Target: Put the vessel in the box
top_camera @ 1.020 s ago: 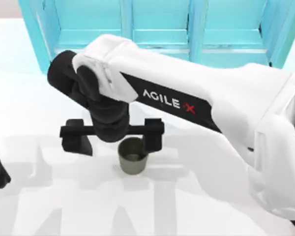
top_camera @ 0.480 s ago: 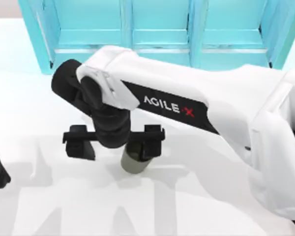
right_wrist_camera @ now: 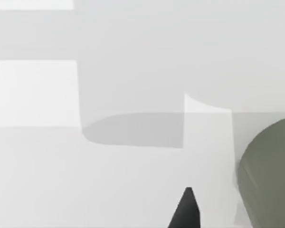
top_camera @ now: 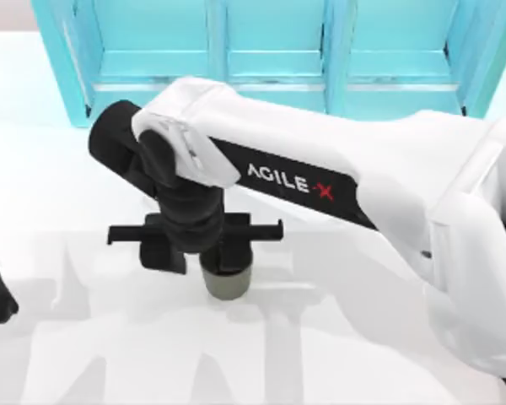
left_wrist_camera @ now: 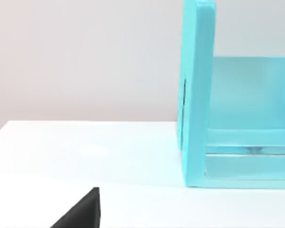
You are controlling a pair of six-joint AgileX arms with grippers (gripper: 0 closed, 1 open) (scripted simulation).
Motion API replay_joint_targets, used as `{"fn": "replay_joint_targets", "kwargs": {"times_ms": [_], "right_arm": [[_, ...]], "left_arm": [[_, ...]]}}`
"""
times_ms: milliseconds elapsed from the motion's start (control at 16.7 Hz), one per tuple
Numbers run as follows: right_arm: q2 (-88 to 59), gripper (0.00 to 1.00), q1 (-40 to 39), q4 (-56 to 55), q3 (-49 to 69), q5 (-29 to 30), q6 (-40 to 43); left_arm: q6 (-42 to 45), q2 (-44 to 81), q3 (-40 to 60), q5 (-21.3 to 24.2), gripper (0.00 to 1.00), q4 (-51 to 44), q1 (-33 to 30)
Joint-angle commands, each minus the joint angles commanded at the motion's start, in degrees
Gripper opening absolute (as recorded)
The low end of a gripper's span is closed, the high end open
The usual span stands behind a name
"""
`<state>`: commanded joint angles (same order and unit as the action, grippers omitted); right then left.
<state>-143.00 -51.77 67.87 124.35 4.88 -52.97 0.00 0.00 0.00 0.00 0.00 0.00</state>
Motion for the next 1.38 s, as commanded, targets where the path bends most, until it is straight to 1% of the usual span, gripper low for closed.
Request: {"fn": "replay_joint_targets", "kwargs": {"times_ms": [180, 240, 840, 960, 1080, 1380], "right_arm": [[0.0, 0.02, 0.0, 0.0, 0.0, 0.0, 0.0], [0.0, 0.0, 0.0, 0.0, 0.0, 0.0, 0.0], [0.69, 0.0, 0.53, 0.12, -0.58, -0.22, 0.65], [3.37, 0.0, 3.47, 0.59, -2.52, -1.0, 3.42], [7.23, 0.0, 8.66, 1.68, -6.05, -1.87, 8.44], [18.81, 0.0, 27.21, 5.28, -16.6, -3.32, 27.39]], "left_arm": [[0.0, 0.0, 0.0, 0.0, 1.0, 0.0, 0.0], [0.0, 0.0, 0.0, 0.0, 1.0, 0.0, 0.0], [0.0, 0.0, 0.0, 0.0, 1.0, 0.0, 0.0], [0.0, 0.0, 0.0, 0.0, 1.0, 0.0, 0.0], [0.0, 0.0, 0.0, 0.0, 1.0, 0.0, 0.0], [0.0, 0.0, 0.0, 0.0, 1.0, 0.0, 0.0]]}}
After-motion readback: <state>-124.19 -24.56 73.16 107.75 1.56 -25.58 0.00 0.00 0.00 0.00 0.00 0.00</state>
